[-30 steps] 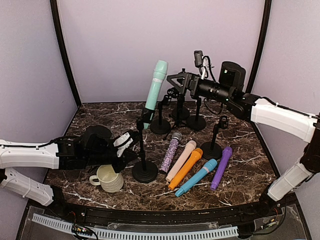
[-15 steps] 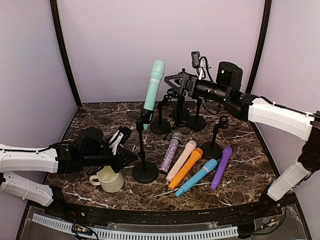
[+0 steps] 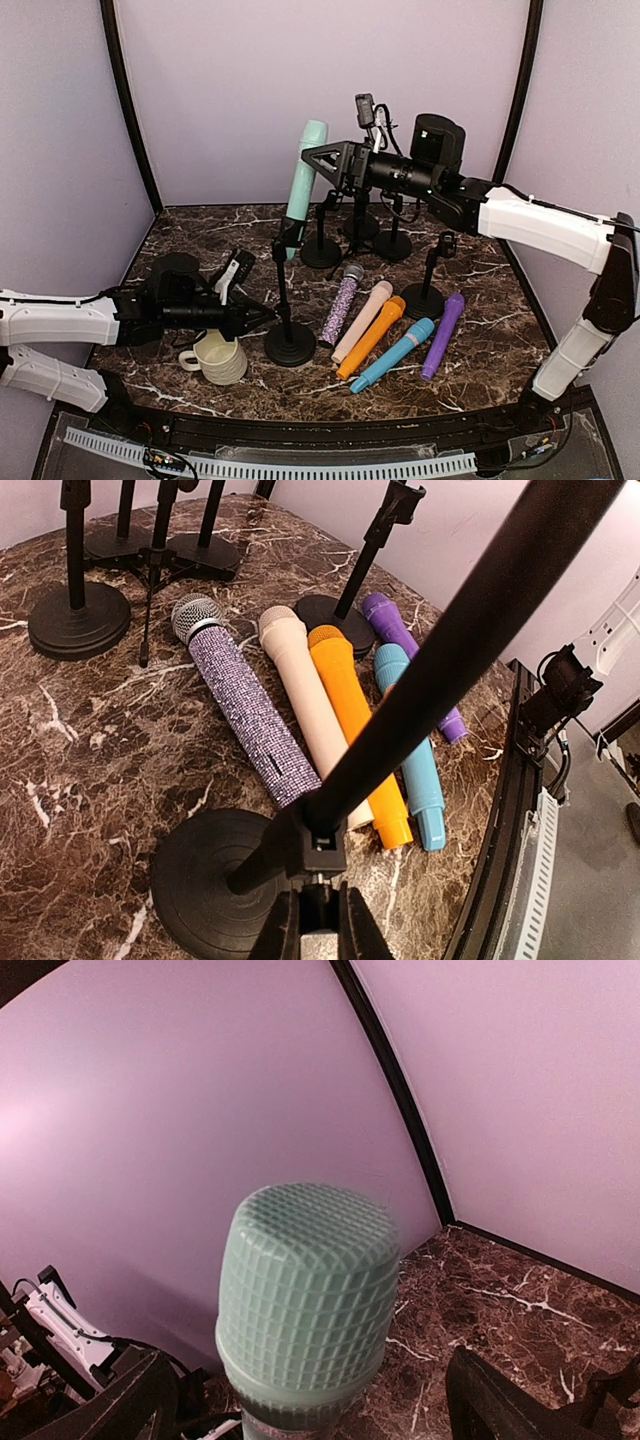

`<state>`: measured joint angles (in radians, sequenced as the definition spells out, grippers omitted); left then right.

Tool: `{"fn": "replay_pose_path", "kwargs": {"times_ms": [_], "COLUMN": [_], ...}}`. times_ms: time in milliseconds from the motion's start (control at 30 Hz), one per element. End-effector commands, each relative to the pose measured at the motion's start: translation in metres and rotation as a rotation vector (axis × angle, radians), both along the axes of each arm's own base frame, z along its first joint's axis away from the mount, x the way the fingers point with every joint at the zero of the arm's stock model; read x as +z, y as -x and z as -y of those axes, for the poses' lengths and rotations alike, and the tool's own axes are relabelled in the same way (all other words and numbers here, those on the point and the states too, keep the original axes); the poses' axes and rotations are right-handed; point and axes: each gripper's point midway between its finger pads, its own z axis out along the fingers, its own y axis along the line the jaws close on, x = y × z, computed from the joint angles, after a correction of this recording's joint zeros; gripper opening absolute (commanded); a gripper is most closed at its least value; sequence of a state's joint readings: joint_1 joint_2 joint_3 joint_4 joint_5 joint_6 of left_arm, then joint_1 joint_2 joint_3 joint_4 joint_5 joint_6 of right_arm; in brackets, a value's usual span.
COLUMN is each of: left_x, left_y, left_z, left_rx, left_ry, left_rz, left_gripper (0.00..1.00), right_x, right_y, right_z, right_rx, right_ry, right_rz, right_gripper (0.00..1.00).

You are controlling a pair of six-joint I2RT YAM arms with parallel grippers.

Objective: Remove the microphone from the stand
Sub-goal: Unscrew the knob on the microphone stand, then adjust the microphone stand with the microphone.

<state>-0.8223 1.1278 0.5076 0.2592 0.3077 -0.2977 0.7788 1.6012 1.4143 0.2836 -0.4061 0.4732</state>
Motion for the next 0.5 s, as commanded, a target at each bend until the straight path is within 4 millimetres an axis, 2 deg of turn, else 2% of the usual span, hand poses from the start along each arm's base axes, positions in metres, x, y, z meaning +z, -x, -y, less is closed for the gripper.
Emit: {"fn": "replay_pose_path", "kwargs": {"times_ms": [0,67,167,267,300,400,467], "left_x": [-0.031,-0.031,-0.027,-0.020,-0.015,-0.003,0.008], "left_y": [0.016,0.015,0.012,0.008,0.006,-0.001,-0.004], "left_z": [-0.005,-0.005,-0.006,-0.006,-0.004,-0.003,-0.003], "left_rx": [-0.041,-0.038,-0.030,-0.021,-0.021,-0.005,0.002], "left_ry": [-0.057,-0.060,-0.059,-0.057,-0.052,-0.051,-0.041], "left_rz": [-0.107,-0.102,-0.087,-0.058,-0.039,-0.001,0.033], "left_gripper": [0.00,0.00,0.03,0.23,0.37,0.49,0.54], "right_x": [0.018,0.022,0.025,0.019,0.015,0.000,-0.008], "right_y": [-0.007,-0.007,-0.005,-0.006,-0.007,-0.011,-0.010], "right_z": [-0.012,-0.016,-0.021,-0.025,-0.027,-0.028,-0.029], "right_rx": [0.022,0.036,0.054,0.046,0.034,-0.004,-0.008], "right_ry": [-0.055,-0.065,-0.073,-0.049,-0.031,0.022,0.040], "right_rz": [0.009,0.011,0.018,0.019,0.018,0.016,0.010], "right_gripper": [0.93,0.89,0.77,0.63,0.56,0.39,0.35]}}
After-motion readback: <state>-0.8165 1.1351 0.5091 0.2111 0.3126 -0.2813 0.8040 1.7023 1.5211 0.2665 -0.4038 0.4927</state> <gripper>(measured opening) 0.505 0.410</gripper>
